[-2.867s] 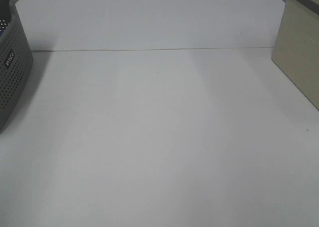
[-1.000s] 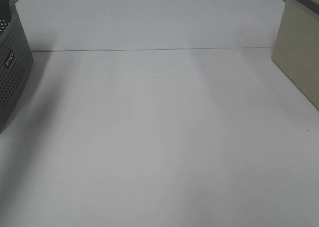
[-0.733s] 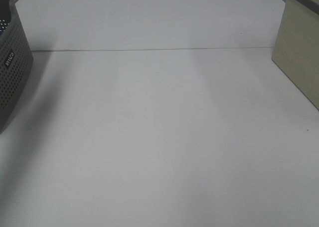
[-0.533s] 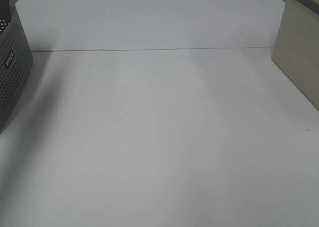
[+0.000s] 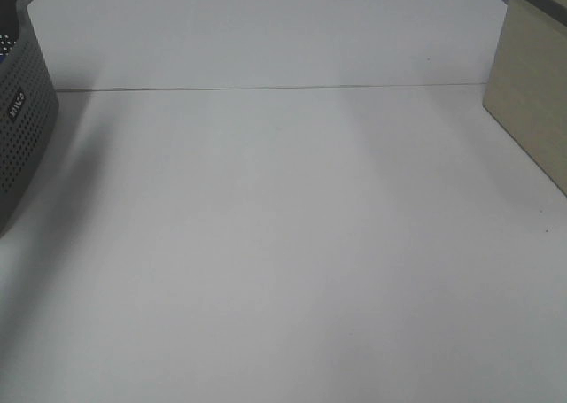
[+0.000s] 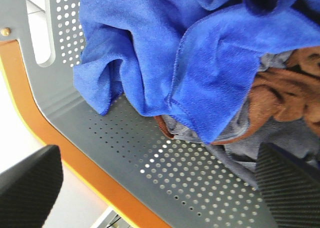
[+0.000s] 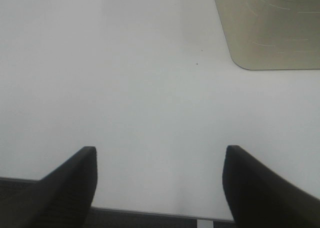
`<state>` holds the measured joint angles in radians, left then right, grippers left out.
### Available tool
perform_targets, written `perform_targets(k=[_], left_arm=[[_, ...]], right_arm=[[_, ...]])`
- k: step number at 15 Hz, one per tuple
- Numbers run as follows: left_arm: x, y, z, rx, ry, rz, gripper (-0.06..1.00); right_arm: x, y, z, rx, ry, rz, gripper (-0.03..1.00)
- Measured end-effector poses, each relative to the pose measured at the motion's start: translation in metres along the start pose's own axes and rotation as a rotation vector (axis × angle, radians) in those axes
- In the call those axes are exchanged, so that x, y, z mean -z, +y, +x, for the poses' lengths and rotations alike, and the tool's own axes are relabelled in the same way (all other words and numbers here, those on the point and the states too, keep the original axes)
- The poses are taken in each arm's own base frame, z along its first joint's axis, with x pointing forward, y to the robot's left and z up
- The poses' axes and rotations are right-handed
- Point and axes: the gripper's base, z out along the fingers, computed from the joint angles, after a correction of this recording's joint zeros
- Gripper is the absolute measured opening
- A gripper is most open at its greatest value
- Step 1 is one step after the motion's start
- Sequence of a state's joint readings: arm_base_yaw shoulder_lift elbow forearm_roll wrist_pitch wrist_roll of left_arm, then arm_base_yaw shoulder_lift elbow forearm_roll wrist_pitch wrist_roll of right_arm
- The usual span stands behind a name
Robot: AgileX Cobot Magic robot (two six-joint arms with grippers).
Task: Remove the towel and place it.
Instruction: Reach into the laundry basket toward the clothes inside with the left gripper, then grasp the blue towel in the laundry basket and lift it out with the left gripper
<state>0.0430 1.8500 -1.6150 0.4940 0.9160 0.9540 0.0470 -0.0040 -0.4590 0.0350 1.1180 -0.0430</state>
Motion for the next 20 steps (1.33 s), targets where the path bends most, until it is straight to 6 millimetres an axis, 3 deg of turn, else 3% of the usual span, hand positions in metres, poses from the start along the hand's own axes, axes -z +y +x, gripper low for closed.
perform_targets(k=[2, 4, 8, 14, 20], left_arm=[[-0.012, -0.001, -0.001, -0.044, 0.031, -0.001, 0.99], [-0.036, 0.0, 0.011, -0.032, 0.05, 0.013, 0.99], [-0.057, -0.001, 0.021, -0.028, 0.063, 0.026, 0.99], [-0.095, -0.009, 0.015, -0.052, 0.038, 0.043, 0.99], [-0.115, -0.016, 0.008, -0.069, 0.017, 0.047, 0.99]], right_arm=[[0.0, 0.0, 0.0, 0.0, 0.0, 0.0, 0.7], [0.0, 0.0, 0.0, 0.0, 0.0, 0.0, 0.7], [0.0, 0.0, 0.0, 0.0, 0.0, 0.0, 0.7], [0.0, 0.0, 0.0, 0.0, 0.0, 0.0, 0.7], [0.0, 0.0, 0.0, 0.0, 0.0, 0.0, 0.7]])
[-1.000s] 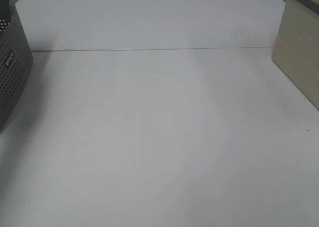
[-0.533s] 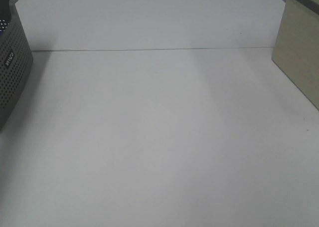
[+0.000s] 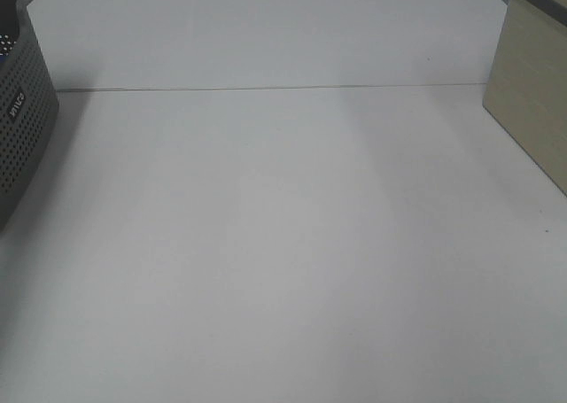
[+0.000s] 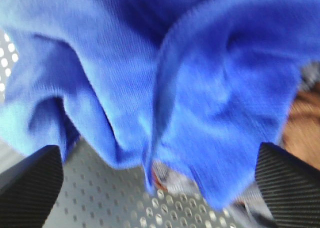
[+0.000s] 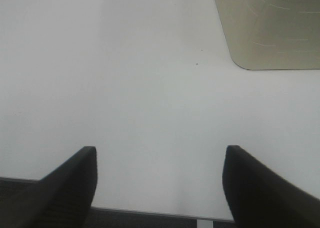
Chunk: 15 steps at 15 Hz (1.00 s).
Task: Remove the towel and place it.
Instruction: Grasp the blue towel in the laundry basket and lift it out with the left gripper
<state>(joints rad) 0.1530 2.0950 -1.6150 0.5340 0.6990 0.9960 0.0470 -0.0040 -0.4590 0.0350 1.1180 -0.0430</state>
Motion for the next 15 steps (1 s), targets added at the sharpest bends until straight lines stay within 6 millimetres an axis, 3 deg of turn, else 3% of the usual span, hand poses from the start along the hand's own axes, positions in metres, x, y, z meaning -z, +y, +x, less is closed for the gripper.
perform_targets(k=[4, 7, 9, 10, 11, 12, 15], left_arm=[[-0.021, -0.004, -0.01, -0.023, -0.033, -0.022, 0.99], [-0.024, -0.004, -0.01, -0.023, -0.04, -0.03, 0.99], [-0.025, -0.003, -0.01, -0.022, -0.041, -0.033, 0.92], [-0.025, -0.004, -0.01, -0.023, -0.041, -0.032, 0.85], [-0.025, -0.004, -0.01, -0.022, -0.041, -0.032, 0.61], [-0.025, -0.004, -0.01, -0.022, -0.041, -0.032, 0.55], [-0.025, -0.003, -0.01, -0.022, -0.043, -0.034, 0.05]], right_arm=[[0.0, 0.0, 0.0, 0.0, 0.0, 0.0, 0.7], [0.0, 0.0, 0.0, 0.0, 0.0, 0.0, 0.7], [0.0, 0.0, 0.0, 0.0, 0.0, 0.0, 0.7], [0.0, 0.0, 0.0, 0.0, 0.0, 0.0, 0.7], [0.0, 0.0, 0.0, 0.0, 0.0, 0.0, 0.7], [0.0, 0.0, 0.0, 0.0, 0.0, 0.0, 0.7], [0.0, 0.0, 0.0, 0.0, 0.0, 0.0, 0.7]])
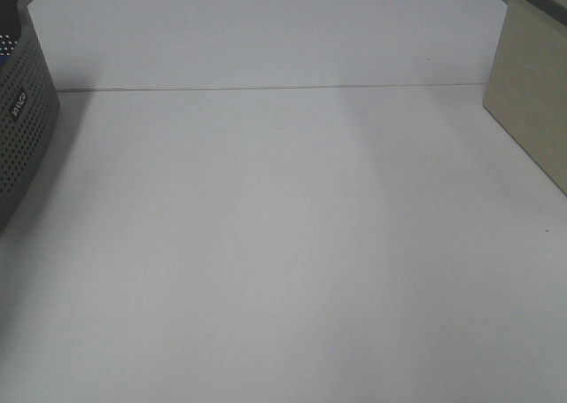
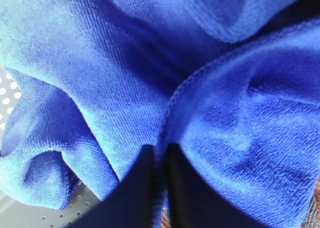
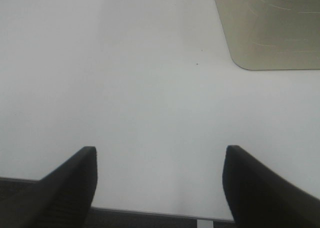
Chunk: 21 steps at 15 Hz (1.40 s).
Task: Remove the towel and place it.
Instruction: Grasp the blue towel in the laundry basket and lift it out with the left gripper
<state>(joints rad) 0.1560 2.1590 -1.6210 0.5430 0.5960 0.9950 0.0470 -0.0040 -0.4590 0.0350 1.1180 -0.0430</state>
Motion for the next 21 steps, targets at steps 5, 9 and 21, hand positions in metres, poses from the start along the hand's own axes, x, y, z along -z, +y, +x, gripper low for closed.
perform_targets(k=[5, 9, 21], left_arm=[[0.0, 0.0, 0.0, 0.002, 0.0, 0.0, 0.0], [0.018, 0.009, 0.005, 0.009, 0.006, -0.033, 0.0], [0.179, 0.044, 0.051, 0.224, -0.025, -0.225, 0.0]], right_arm=[[0.0, 0.0, 0.0, 0.0, 0.0, 0.0, 0.7], [0.0, 0.0, 0.0, 0.0, 0.0, 0.0, 0.7], [0.0, 0.0, 0.0, 0.0, 0.0, 0.0, 0.7]])
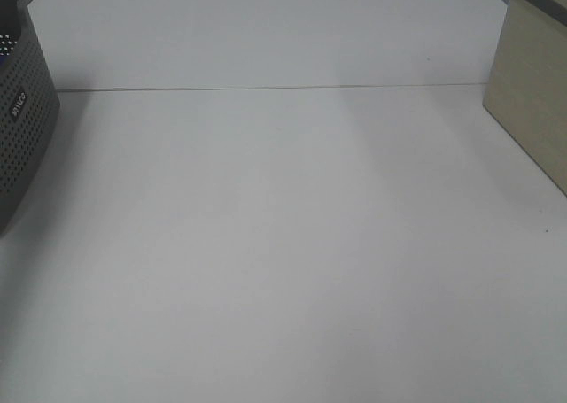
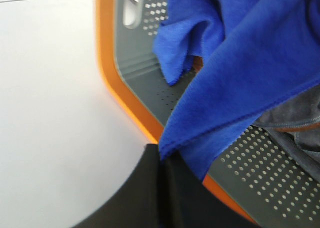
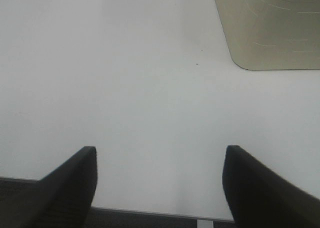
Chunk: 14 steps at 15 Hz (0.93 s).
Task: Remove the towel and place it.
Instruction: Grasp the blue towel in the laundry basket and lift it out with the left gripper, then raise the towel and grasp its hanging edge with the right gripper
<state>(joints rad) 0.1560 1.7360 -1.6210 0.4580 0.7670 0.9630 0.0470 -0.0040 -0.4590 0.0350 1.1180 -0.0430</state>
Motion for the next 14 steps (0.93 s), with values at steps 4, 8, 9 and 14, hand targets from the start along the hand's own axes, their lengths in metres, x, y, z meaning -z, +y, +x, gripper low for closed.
perform_targets(k=[4, 8, 9, 14], left_arm=[[0.053, 0.013, 0.007, 0.122, -0.094, -0.054, 0.0], [0.097, 0.016, 0.018, 0.197, -0.14, -0.068, 0.0], [0.115, 0.019, 0.023, 0.216, -0.156, -0.101, 0.0], [0.151, 0.021, 0.031, 0.295, -0.218, -0.153, 0.0]], right_arm=[[0.0, 0.001, -0.002, -0.003, -0.018, -0.007, 0.7], [0.001, 0.004, -0.009, -0.019, -0.066, -0.048, 0.7], [-0.004, 0.006, -0.018, 0.002, -0.052, -0.067, 0.7], [-0.027, 0.017, -0.048, 0.076, -0.002, -0.219, 0.7]])
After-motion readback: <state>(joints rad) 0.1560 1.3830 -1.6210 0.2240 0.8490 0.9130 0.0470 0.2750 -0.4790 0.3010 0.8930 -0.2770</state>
